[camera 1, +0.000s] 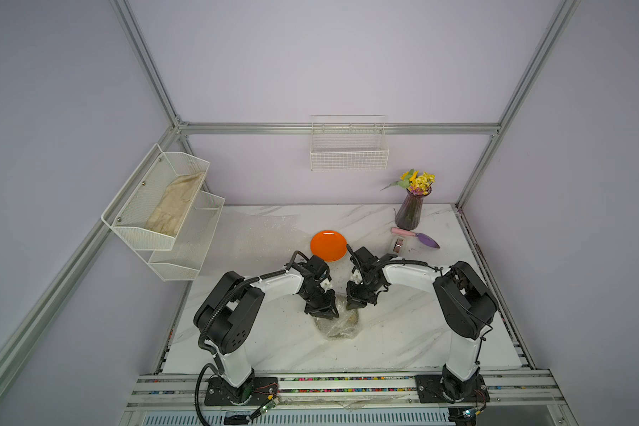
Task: Wrap dinner plates in bubble wrap
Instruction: Wrap the plate in the bubble wrap.
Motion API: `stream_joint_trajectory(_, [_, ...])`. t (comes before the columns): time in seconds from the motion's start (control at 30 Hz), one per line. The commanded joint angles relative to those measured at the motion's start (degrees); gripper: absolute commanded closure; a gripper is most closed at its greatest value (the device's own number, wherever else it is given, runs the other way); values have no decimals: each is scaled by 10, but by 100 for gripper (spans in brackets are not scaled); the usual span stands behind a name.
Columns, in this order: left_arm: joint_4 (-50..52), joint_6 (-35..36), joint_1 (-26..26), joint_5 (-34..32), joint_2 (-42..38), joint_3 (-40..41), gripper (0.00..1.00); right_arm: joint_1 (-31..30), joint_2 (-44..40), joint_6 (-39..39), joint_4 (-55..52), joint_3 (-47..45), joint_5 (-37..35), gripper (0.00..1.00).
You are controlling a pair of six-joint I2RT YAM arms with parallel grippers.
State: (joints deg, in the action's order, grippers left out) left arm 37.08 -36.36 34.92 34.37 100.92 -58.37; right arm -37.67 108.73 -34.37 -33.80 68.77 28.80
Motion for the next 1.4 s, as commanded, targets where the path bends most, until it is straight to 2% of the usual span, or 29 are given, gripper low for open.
stream_joint_trajectory(0.0, [32, -22, 2, -36, 19, 29, 76, 20, 6, 47, -62, 14, -111, 100])
stream_joint_trajectory(0.1, [32, -17, 3, -42, 30, 33, 76, 17, -42, 30, -81, 24, -100, 100])
stream_joint_trajectory(0.2, [32, -14, 3, -41, 35, 33, 76, 14, -84, -34, 3, -17, 18, 100])
stream_joint_trajectory(0.27, [35, -10, 3, -41, 37, 30, 76, 7, -96, -97, 114, -60, 109, 100])
stream_joint_trajectory(0.33, [35, -9, 4, -41, 39, 28, 76, 2, -98, -120, 166, -82, 140, 100])
stream_joint_trajectory(0.5, [42, -4, 3, -45, 43, 21, 76, 2, -69, -70, 95, -98, 110, 100])
stream_joint_trajectory(0.63, [64, 10, 3, -64, 33, -5, 76, 2, -39, -32, -17, -83, -69, 100])
stream_joint_trajectory(0.67, [78, 14, 3, -72, 28, -17, 76, 2, -35, -26, -31, -84, -90, 100])
stream_joint_trajectory(0.8, [125, 17, 10, -80, -3, -77, 73, 1, -43, -45, -1, -119, -84, 100])
stream_joint_trajectory(0.9, [119, 15, 32, -40, -18, -111, 72, -3, -48, -64, 18, -130, -78, 100])
stream_joint_trajectory(1.03, [76, 11, 51, 28, -7, -77, 77, -5, -50, -76, 31, -136, -77, 100])
stream_joint_trajectory(1.2, [43, 19, 50, 43, 23, -31, 78, -5, -48, -77, 34, -141, -76, 100])
stream_joint_trajectory(1.27, [55, 28, 49, 20, 42, -27, 77, -5, -53, -76, 32, -143, -77, 100])
stream_joint_trajectory(1.37, [141, 62, 38, -82, 79, -46, 78, -5, -63, -77, 23, -145, -78, 100])
